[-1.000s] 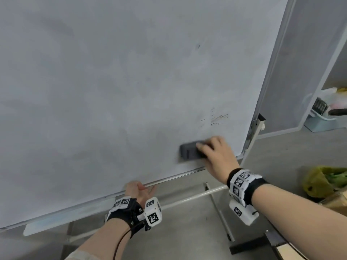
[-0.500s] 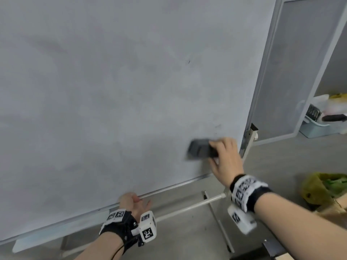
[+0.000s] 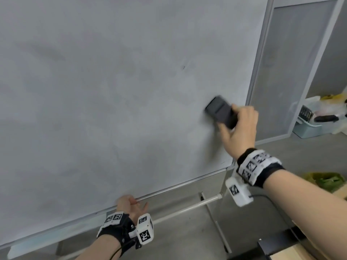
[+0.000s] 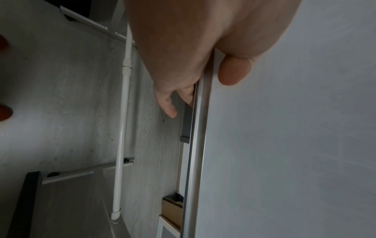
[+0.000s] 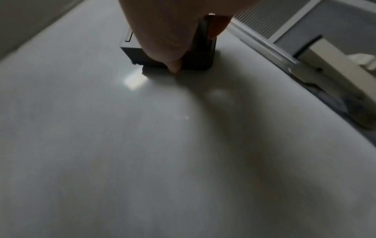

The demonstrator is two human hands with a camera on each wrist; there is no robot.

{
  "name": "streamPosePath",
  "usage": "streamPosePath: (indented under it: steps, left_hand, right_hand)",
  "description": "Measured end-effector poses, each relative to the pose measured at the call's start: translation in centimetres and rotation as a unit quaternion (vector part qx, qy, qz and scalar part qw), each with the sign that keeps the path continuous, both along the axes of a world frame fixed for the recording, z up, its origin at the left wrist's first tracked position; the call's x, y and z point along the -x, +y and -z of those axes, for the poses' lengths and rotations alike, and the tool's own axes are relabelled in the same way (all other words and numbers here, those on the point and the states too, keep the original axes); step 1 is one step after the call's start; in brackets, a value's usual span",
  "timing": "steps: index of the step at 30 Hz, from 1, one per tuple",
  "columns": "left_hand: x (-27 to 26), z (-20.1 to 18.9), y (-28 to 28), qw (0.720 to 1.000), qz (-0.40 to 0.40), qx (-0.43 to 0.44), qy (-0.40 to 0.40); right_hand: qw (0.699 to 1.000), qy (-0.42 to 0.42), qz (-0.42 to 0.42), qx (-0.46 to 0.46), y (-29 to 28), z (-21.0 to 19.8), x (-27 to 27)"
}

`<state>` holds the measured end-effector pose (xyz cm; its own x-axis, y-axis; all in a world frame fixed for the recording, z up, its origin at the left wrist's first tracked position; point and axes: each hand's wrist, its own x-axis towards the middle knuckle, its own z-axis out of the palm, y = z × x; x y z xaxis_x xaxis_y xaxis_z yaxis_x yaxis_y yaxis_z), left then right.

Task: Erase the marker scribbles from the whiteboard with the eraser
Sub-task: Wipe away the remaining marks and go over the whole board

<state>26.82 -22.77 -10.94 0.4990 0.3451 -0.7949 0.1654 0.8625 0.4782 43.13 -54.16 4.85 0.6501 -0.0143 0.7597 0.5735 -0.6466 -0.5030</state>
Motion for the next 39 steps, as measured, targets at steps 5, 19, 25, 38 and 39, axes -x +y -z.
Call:
streamPosePath:
  steps: [5, 19, 25, 38, 39]
  left_hand:
    - [0.4, 0.0, -0.4, 1.000, -0.010, -0.003, -0.003]
    - [0.7, 1.4, 0.4, 1.000, 0.014, -0.005, 0.000]
    - [0.7, 1.5, 0.3, 1.000, 0.012, 0.005, -0.006]
    - [0.1, 1.3, 0.7, 0.999, 0.025, -0.026, 0.010]
    - [0.1, 1.2, 0.8, 0.999, 0.023, -0.021, 0.016]
  right_hand:
    - [0.963, 0.107, -0.102, 0.226, 0.9, 9.5, 5.2]
    - [0.983, 0.174, 0.055, -0.020, -2.4, 4.8, 2.2]
    - [0.875, 0.418, 0.157, -0.187, -1.9, 12.8, 3.3]
    - [0.889, 0.446, -0.057, -0.086, 7.6, 14.2, 10.0]
    - [0.892, 0.441, -0.041, -0.095, 6.7, 13.9, 9.5]
